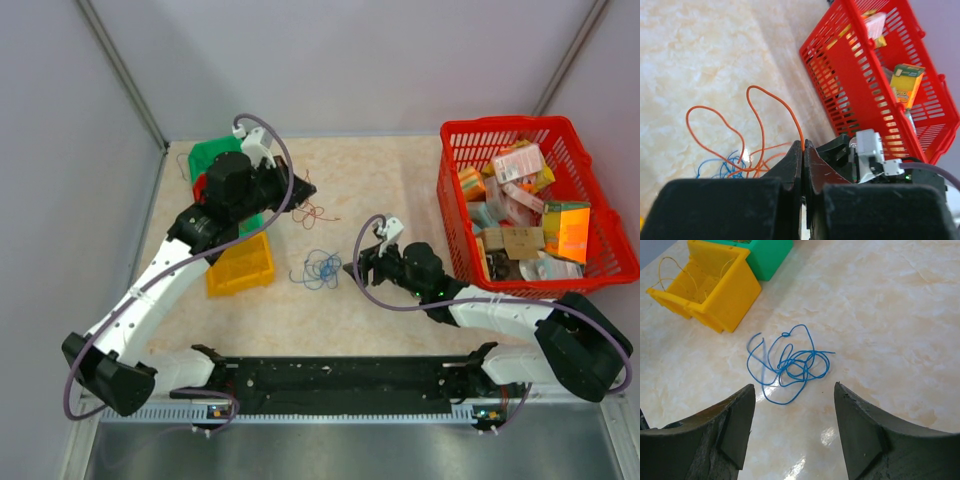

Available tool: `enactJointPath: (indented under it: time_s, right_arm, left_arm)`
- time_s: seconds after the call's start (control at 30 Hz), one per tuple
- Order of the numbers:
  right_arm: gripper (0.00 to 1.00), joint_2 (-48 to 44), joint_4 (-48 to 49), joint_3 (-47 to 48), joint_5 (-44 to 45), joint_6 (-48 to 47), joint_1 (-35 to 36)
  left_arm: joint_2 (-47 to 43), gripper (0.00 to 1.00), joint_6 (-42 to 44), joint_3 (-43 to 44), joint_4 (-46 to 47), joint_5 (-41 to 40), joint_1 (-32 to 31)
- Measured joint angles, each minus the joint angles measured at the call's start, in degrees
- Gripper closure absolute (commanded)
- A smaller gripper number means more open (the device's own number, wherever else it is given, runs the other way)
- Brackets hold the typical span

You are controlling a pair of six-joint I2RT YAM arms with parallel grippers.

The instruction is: Untangle the cables

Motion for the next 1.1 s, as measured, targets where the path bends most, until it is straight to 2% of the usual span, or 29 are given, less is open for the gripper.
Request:
enactJointPath:
  time_s: [0.13, 0.37, 0.57, 0.7, 0.8, 0.93, 1.1]
  right_arm:
    - [0.31, 0.00, 0.22, 0.00, -1.70, 0.15, 0.00]
    - [0.30, -0.15, 2.25, -0.02, -4.07, 0.17, 0.00]
    - [0.30, -1.46, 2.32, -0.07, -4.07, 0.15, 0.00]
    - [0.30, -1.70, 2.36, -0.07, -4.04, 0.15, 0.00]
    - [0.30, -1.70, 2.36, -0.07, -4.04, 0.15, 0.00]
    - [0.31, -1.70, 2.36, -0.07, -4.00, 0.15, 0.00]
    - [0.31, -1.70, 2.36, -0.07, -4.00, 0.15, 0.00]
  left_arm:
    - [-2.12, 1.00, 0.26, 1.68, -0.07, 0.52, 0.00]
    - [-2.14, 1.00, 0.22, 1.97, -0.26, 1.79, 0.00]
    - [-1.09, 1.00, 0.42, 5.31, -7.82, -10.14, 1.33]
    - [-1.07, 1.00, -2.51, 6.29, -11.85, -19.26, 6.01]
    - [-2.32, 1.00, -6.19, 2.97, -11.96, -22.88, 11.93]
    - [-3.82, 1.00, -10.10, -3.74, -12.24, -25.46, 18.93]
    - [-1.81, 1.00, -11.69, -8.22, -11.50, -25.38, 22.27]
